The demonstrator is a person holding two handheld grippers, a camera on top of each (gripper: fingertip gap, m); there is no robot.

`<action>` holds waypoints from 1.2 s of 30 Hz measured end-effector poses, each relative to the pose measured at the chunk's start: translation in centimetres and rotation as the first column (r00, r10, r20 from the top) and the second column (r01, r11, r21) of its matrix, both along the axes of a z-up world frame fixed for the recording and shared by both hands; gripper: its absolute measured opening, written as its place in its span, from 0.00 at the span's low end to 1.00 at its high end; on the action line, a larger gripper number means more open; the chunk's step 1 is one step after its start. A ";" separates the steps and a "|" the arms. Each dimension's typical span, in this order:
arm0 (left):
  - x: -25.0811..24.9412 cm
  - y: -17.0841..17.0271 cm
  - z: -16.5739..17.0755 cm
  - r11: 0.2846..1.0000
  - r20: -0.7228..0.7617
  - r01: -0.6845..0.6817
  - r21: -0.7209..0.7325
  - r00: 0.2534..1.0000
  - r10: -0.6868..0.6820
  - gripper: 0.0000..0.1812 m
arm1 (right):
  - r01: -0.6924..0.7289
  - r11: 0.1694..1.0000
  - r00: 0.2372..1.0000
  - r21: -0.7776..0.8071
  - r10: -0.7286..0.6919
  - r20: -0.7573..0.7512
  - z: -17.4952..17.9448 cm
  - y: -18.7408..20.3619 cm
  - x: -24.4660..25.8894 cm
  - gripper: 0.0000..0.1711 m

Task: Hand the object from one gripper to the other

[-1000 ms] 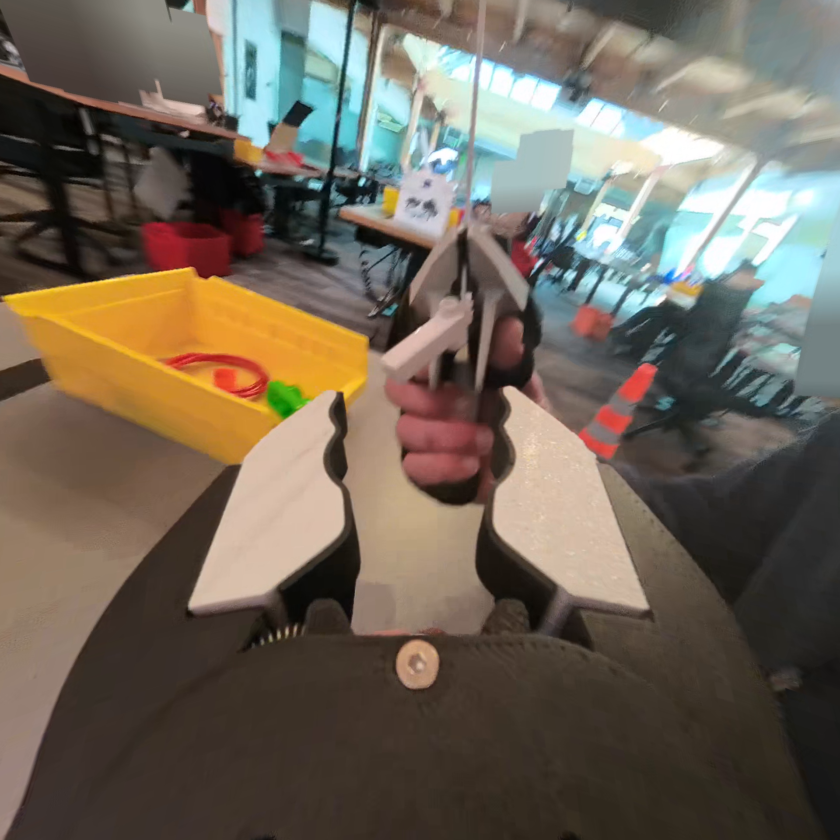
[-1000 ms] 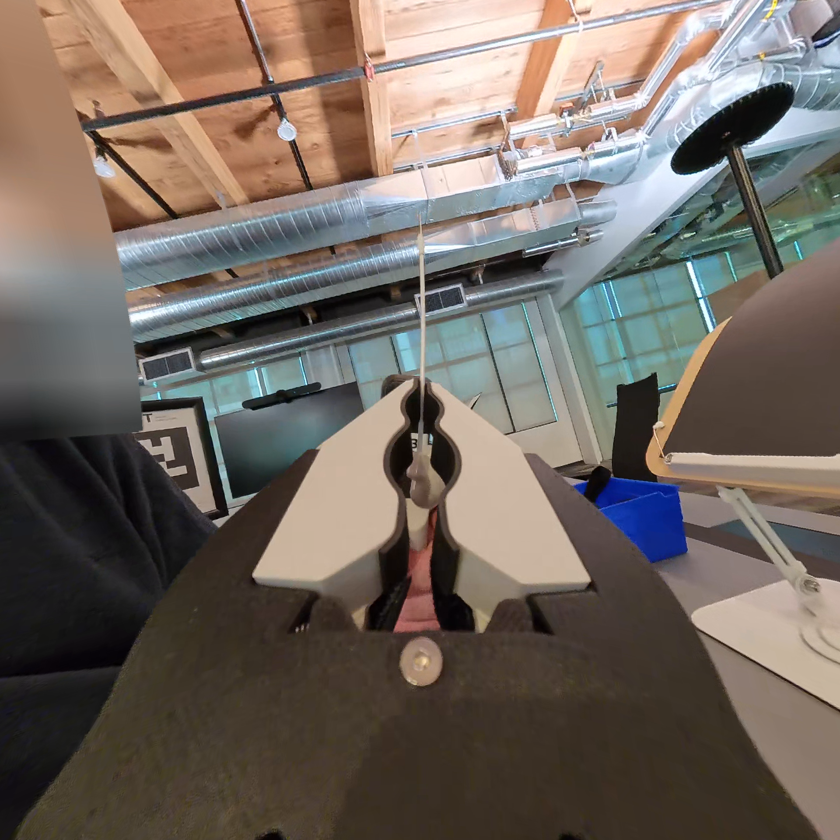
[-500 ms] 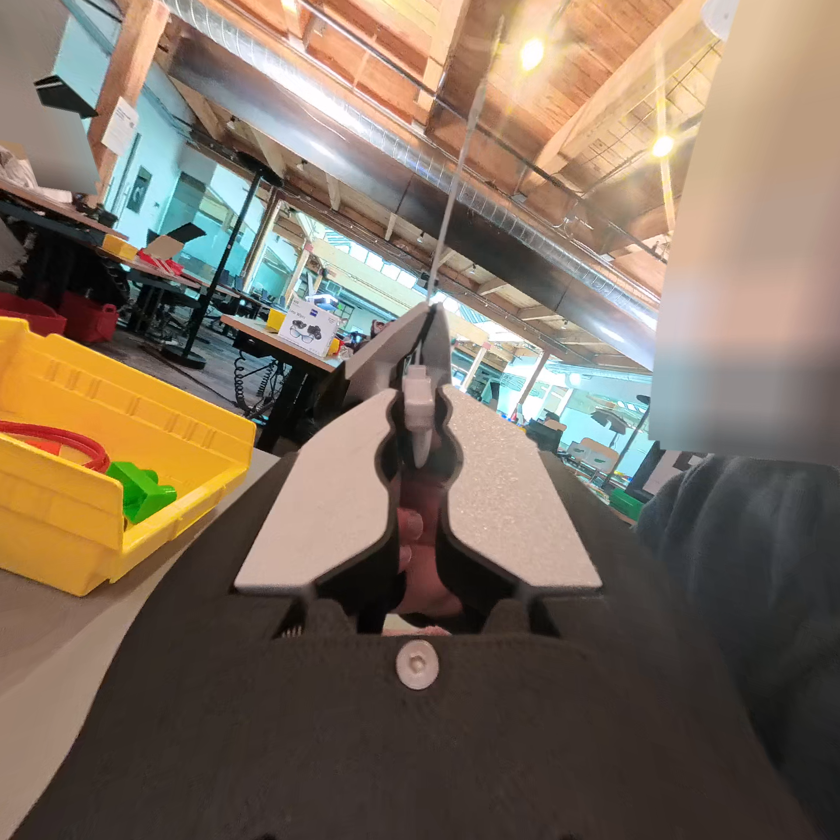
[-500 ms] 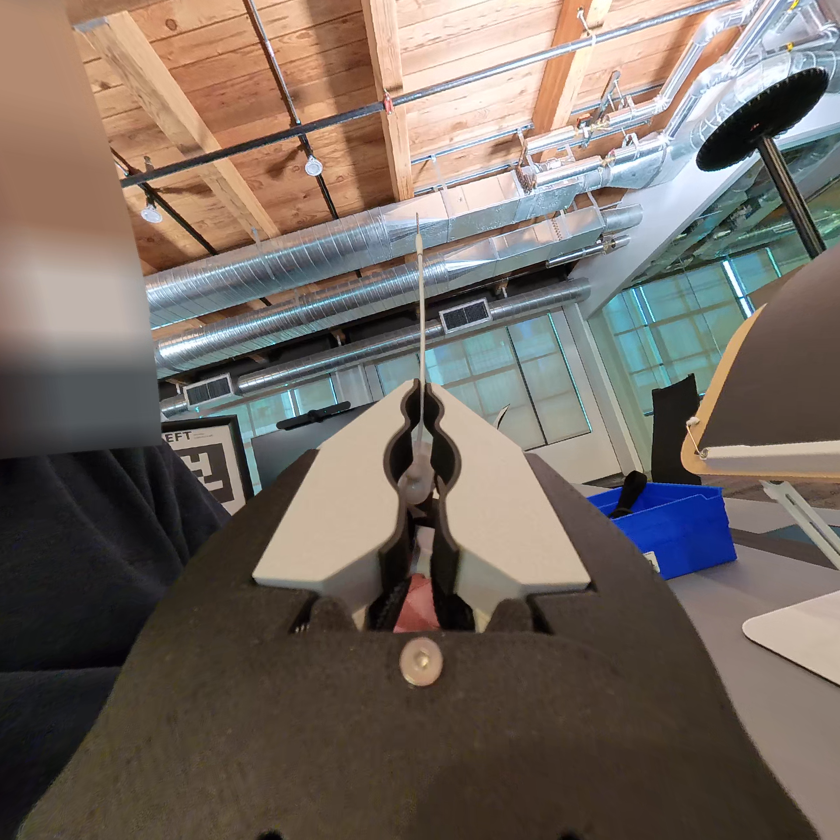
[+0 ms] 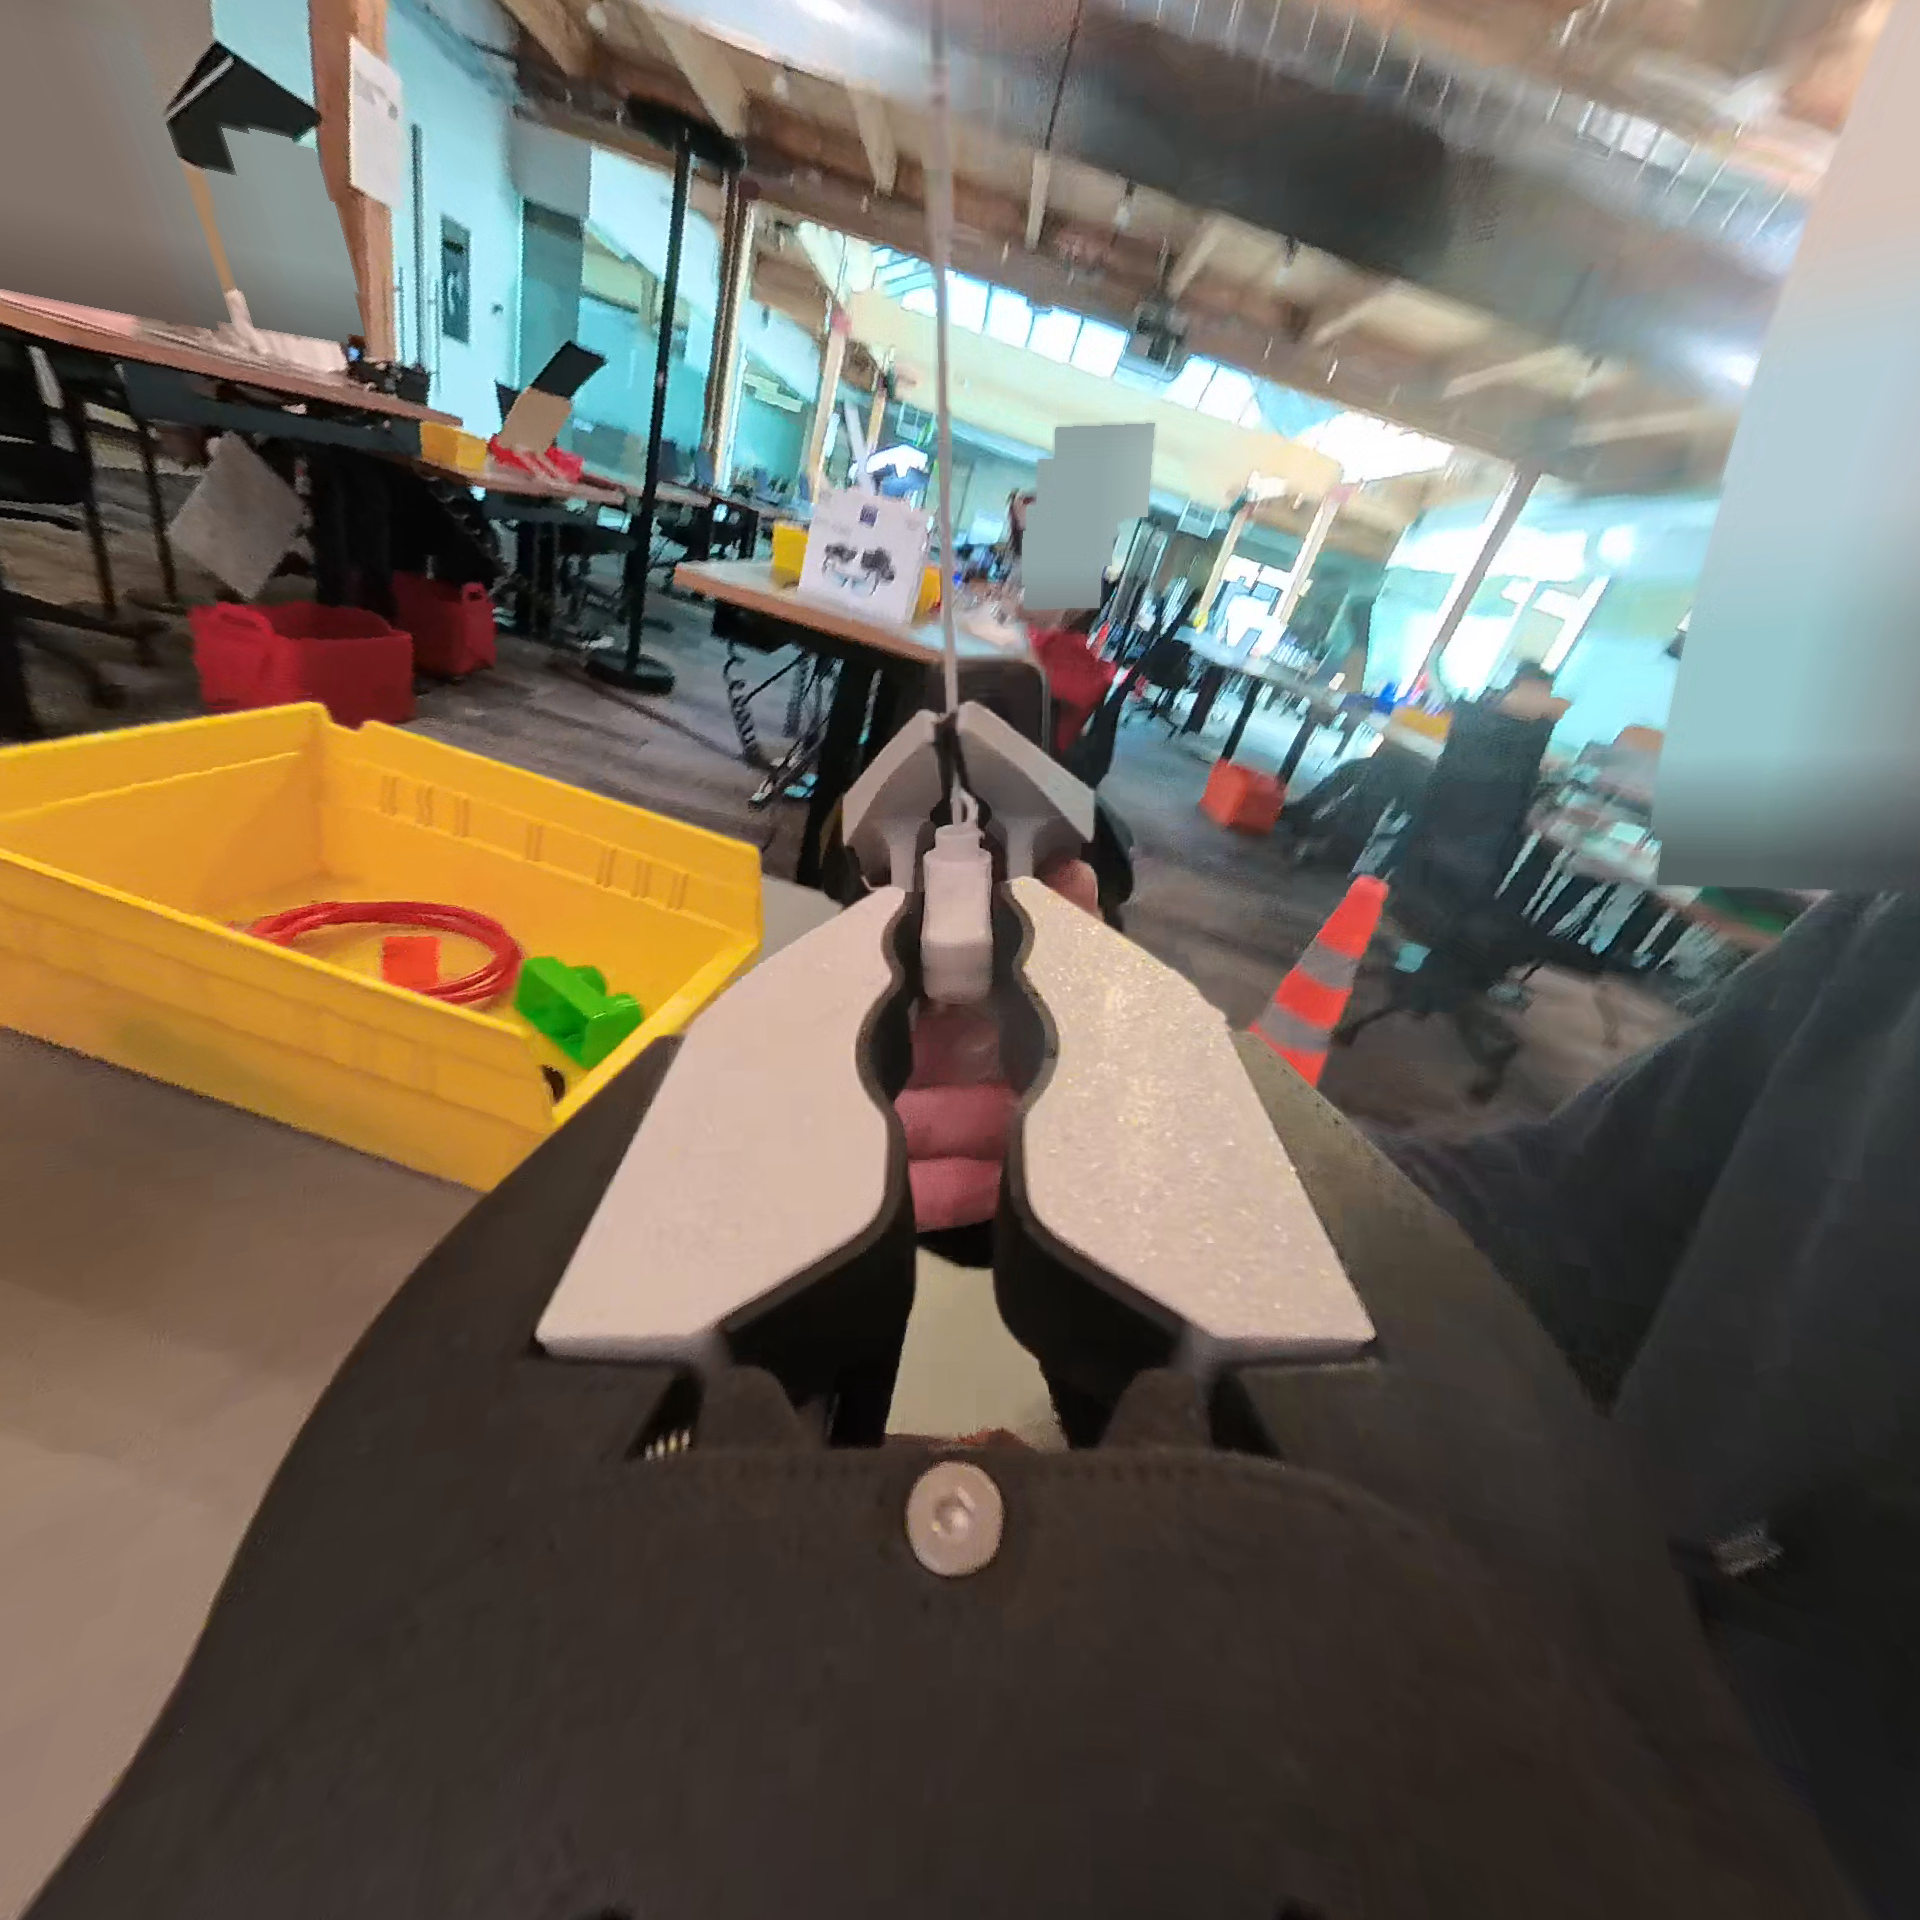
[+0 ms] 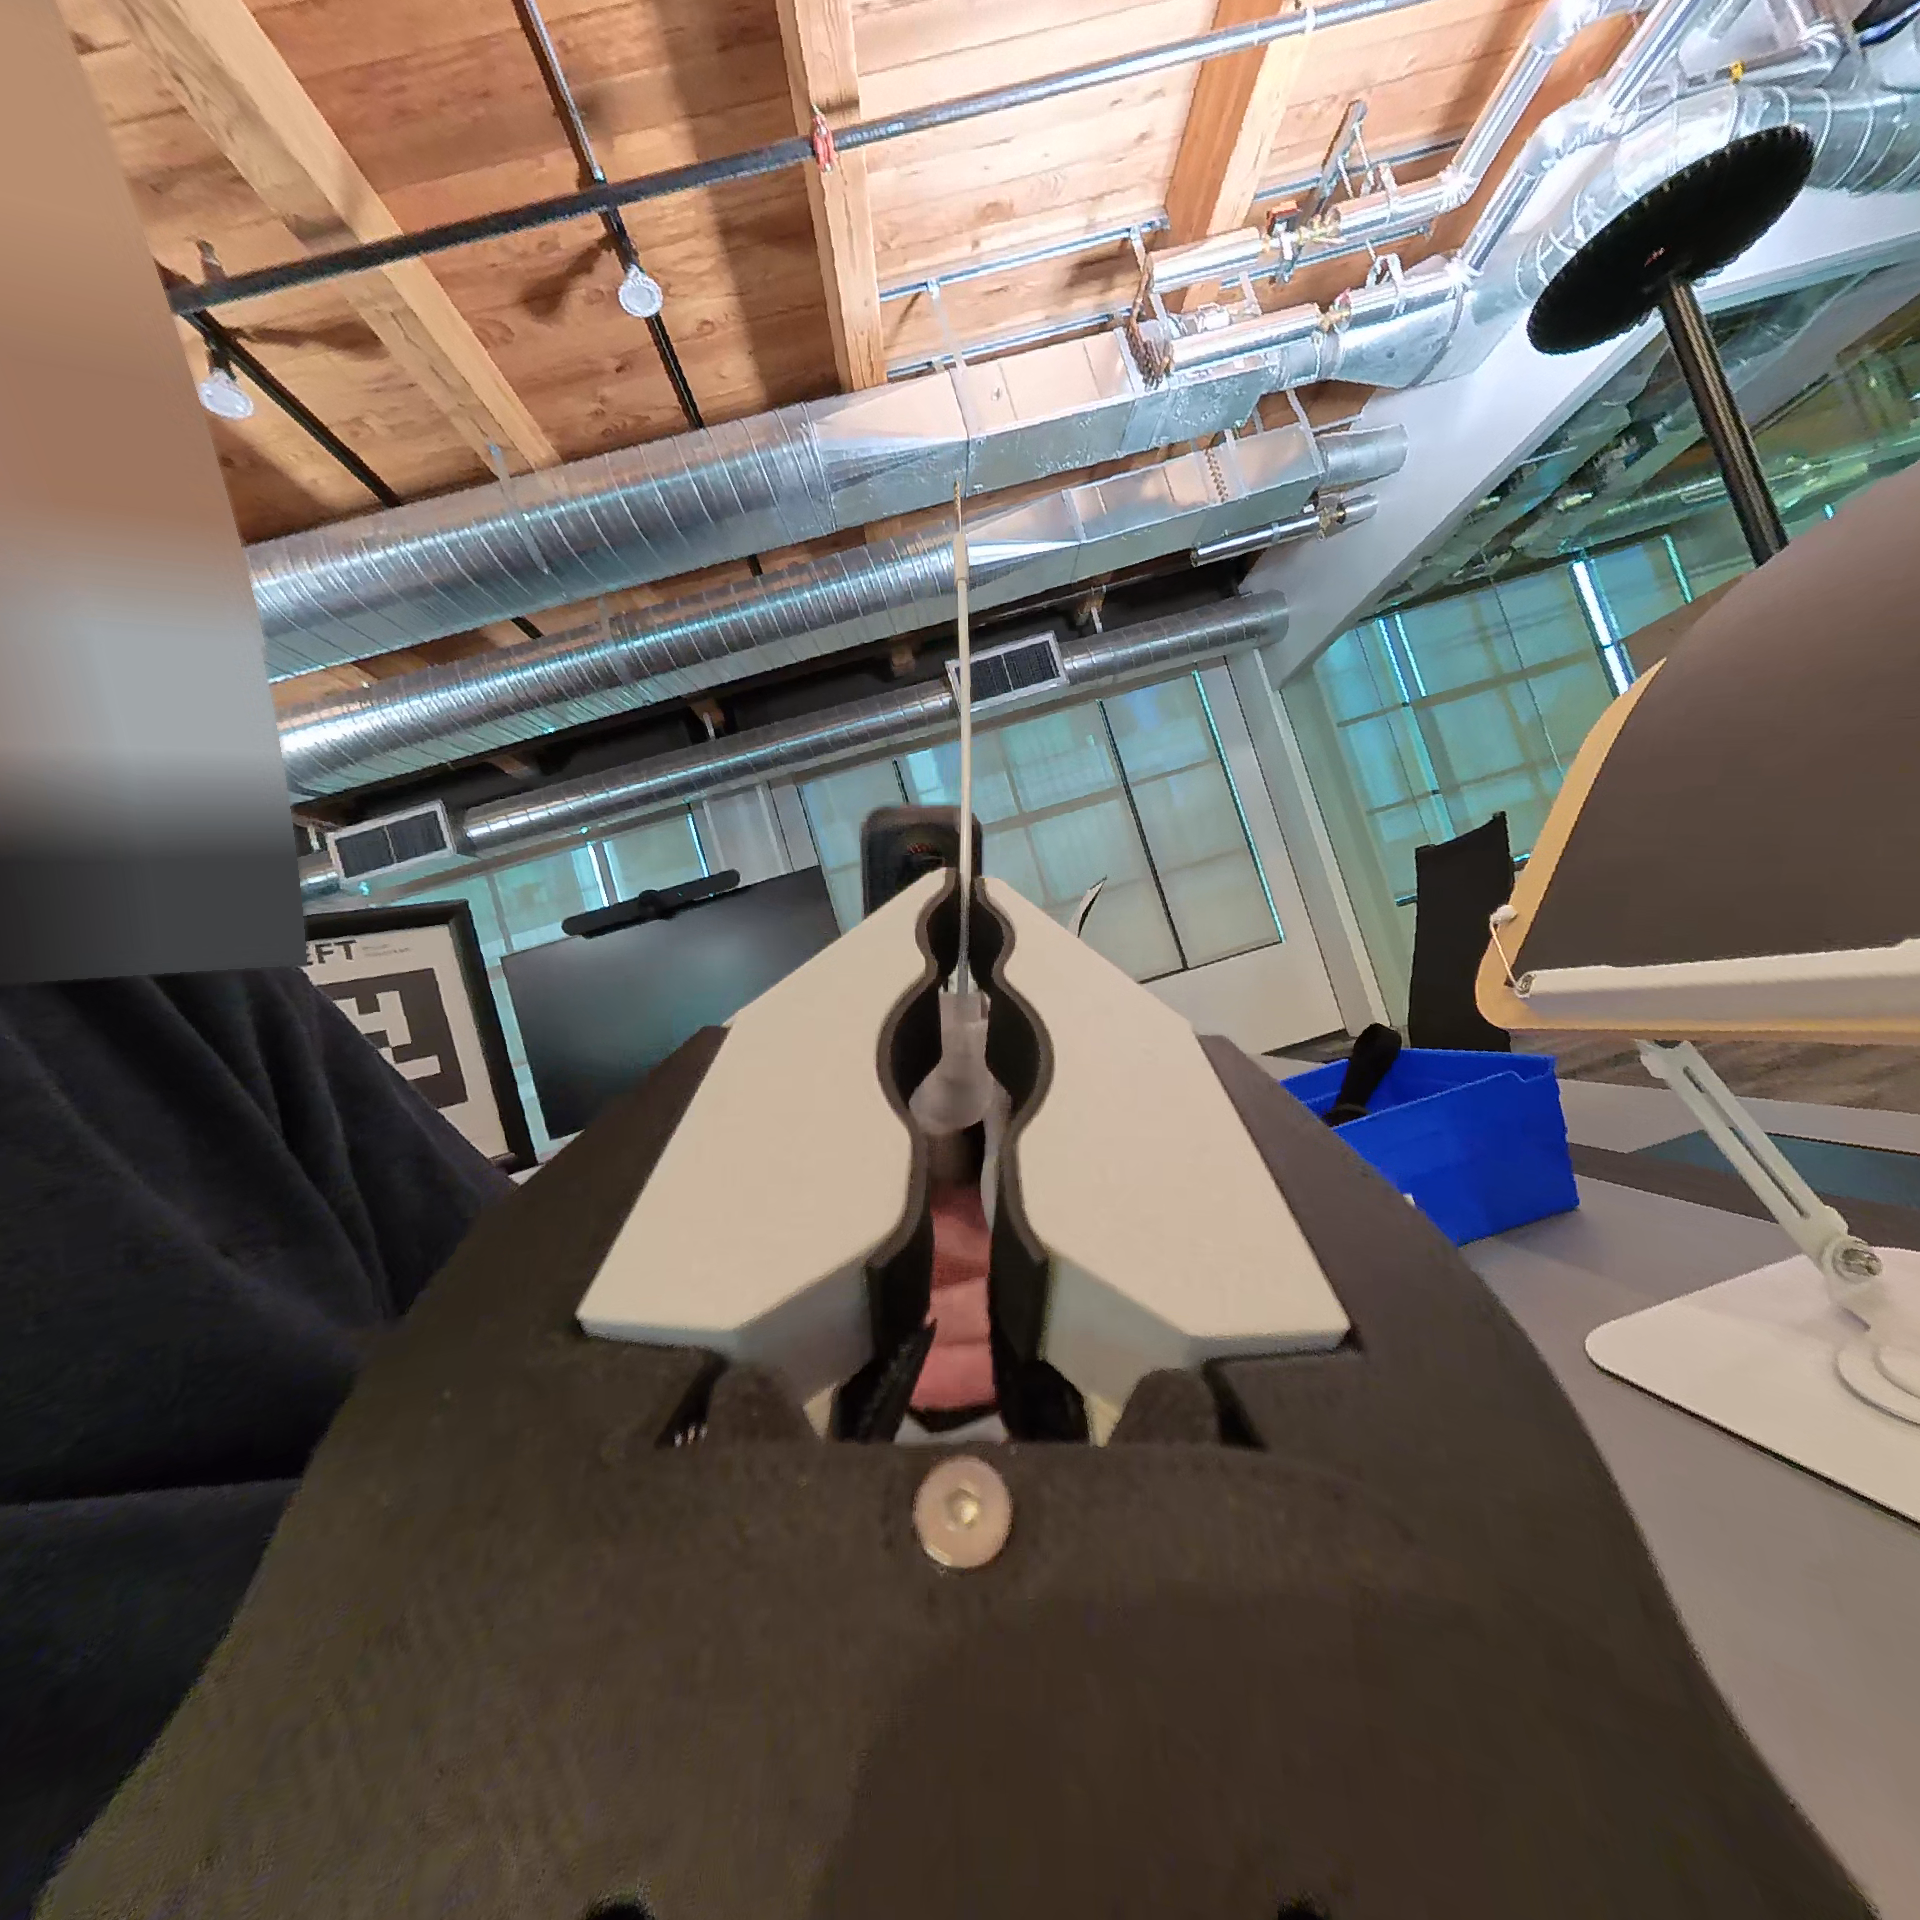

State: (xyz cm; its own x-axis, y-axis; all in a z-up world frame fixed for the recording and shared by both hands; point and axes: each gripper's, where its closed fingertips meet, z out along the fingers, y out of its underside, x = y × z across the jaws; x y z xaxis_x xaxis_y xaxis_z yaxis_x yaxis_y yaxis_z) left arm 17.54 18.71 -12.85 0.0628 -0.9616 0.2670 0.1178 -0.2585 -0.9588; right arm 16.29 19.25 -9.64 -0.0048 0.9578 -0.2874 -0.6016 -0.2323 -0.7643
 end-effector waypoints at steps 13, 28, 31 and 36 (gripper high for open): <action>-2.6 2.1 0.4 0.881 -0.417 -0.058 0.470 0.864 0.280 0.07 | 0.083 0.997 0.979 -0.001 -0.081 0.188 -1.4 0.5 1.3 0.18; -4.6 3.7 1.1 0.424 -0.525 0.310 0.851 0.519 0.674 0.07 | 0.189 0.964 0.836 0.189 -0.259 0.484 -0.3 -0.4 3.2 0.31; -4.4 3.3 0.8 0.371 -0.548 0.416 0.830 0.486 0.681 0.07 | 0.200 0.943 0.746 0.267 -0.323 0.583 -0.8 0.5 2.5 0.33; -4.5 3.6 0.6 0.347 -0.580 0.507 0.789 0.431 0.691 0.07 | 0.174 0.929 0.791 0.327 -0.330 0.515 1.8 -0.9 3.9 0.27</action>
